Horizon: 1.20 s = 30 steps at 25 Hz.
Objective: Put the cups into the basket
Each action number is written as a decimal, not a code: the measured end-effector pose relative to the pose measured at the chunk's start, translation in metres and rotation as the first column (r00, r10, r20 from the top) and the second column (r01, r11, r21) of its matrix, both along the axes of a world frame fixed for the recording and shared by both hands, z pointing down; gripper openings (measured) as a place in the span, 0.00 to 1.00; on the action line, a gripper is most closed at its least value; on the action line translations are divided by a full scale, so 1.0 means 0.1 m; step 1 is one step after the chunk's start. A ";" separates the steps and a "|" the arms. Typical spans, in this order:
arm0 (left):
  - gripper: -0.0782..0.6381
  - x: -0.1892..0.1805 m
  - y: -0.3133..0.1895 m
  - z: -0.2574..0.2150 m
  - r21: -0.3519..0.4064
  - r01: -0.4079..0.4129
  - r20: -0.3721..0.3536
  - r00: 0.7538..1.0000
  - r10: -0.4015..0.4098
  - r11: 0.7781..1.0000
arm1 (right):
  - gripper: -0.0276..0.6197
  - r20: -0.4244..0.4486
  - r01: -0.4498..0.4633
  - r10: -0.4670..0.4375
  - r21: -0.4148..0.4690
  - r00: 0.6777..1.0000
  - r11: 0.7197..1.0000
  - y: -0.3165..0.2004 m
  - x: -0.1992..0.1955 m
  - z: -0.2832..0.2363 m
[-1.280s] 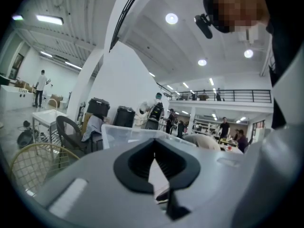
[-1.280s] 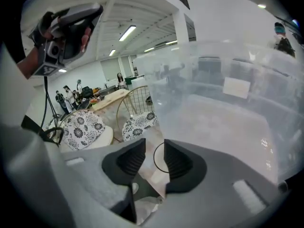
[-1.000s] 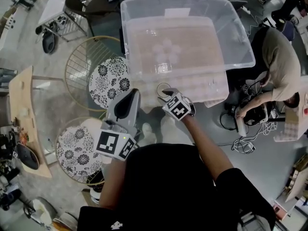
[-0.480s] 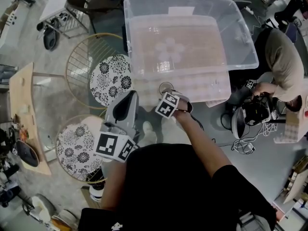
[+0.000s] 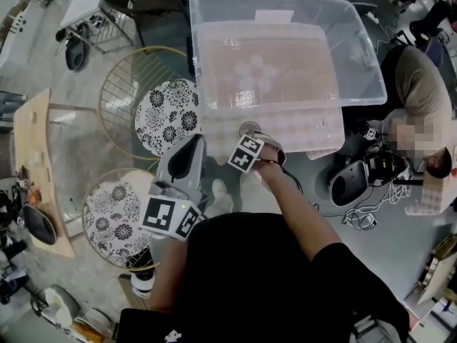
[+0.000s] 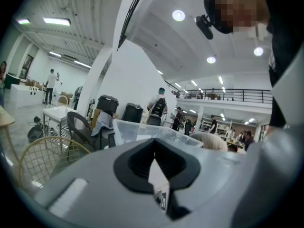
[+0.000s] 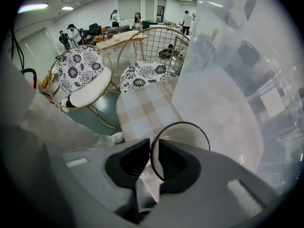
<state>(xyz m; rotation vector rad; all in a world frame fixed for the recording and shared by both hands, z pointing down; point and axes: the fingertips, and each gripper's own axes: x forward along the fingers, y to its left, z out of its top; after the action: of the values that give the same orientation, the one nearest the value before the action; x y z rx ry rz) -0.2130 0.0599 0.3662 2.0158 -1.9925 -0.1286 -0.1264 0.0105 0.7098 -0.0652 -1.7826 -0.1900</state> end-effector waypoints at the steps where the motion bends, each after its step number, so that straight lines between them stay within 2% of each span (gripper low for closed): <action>1: 0.12 0.00 0.00 0.00 -0.002 0.001 -0.001 1.000 -0.001 1.000 | 0.13 -0.002 0.002 -0.002 0.003 1.000 1.000 -0.01 0.00 0.00; 9: 0.12 0.02 0.00 0.02 -0.004 -0.005 -0.001 1.000 0.005 1.000 | 0.11 0.049 0.004 -0.003 -0.017 0.999 1.000 0.01 0.04 -0.07; 19: 0.12 0.11 -0.06 0.04 -0.010 -0.033 -0.003 0.999 0.033 0.999 | 0.11 0.167 -0.069 0.076 -0.045 0.983 0.997 0.01 0.13 -0.35; 26: 0.12 0.15 -0.13 0.06 0.003 -0.054 -0.021 0.998 0.054 0.999 | 0.11 0.266 -0.074 0.081 -0.039 0.961 0.997 0.08 0.24 -0.82; 30: 0.12 0.21 -0.21 0.03 0.015 -0.067 -0.029 0.997 0.067 0.998 | 0.11 0.328 -0.031 0.032 -0.008 0.944 0.999 0.14 0.30 -1.22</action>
<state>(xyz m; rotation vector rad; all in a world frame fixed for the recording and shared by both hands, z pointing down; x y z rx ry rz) -0.1924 0.0386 0.3694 2.0749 -1.9093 -0.1567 -0.0963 0.0247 0.5878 -0.0064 -2.1160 -0.1831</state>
